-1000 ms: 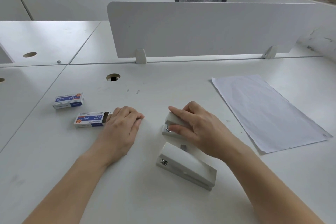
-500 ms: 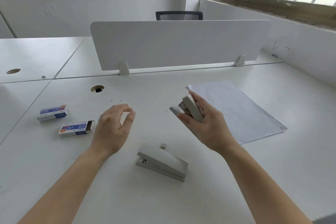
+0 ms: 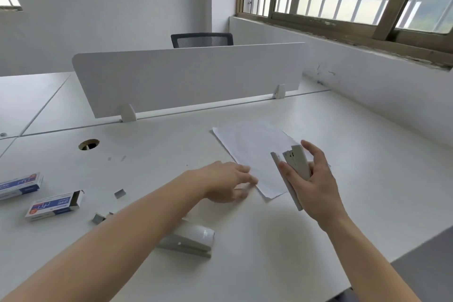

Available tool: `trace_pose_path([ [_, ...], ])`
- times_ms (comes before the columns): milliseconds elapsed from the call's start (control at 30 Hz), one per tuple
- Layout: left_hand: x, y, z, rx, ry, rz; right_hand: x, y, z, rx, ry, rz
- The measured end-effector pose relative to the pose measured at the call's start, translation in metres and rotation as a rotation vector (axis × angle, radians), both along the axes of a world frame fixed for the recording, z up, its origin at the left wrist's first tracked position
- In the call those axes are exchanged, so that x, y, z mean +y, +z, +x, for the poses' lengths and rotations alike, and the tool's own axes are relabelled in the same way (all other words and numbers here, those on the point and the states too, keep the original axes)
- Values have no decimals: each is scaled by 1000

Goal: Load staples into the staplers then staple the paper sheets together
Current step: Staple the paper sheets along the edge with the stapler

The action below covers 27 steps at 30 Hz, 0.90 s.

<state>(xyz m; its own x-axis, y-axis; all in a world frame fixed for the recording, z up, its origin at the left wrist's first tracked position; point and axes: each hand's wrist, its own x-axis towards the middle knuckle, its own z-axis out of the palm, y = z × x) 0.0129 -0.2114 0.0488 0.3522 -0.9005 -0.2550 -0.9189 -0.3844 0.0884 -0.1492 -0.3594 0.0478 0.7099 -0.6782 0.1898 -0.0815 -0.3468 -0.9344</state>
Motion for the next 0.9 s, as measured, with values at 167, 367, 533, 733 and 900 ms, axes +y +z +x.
trace_pose_path([
  [167, 26, -1, 14, -303, 8, -38, -4, -8, 12, 69, 79, -44],
  [367, 32, -11, 23, -388, -69, -135, 6, -20, 33, 201, 204, -323],
  [533, 22, -9, 18, -451, -66, -102, 6, -33, 33, 296, 211, -535],
  [733, 26, -10, 23, -398, 47, -114, -5, -36, 29, 271, 341, -540],
  [900, 32, -7, 19, -268, 83, -246, -8, -33, 28, 254, 383, -473],
])
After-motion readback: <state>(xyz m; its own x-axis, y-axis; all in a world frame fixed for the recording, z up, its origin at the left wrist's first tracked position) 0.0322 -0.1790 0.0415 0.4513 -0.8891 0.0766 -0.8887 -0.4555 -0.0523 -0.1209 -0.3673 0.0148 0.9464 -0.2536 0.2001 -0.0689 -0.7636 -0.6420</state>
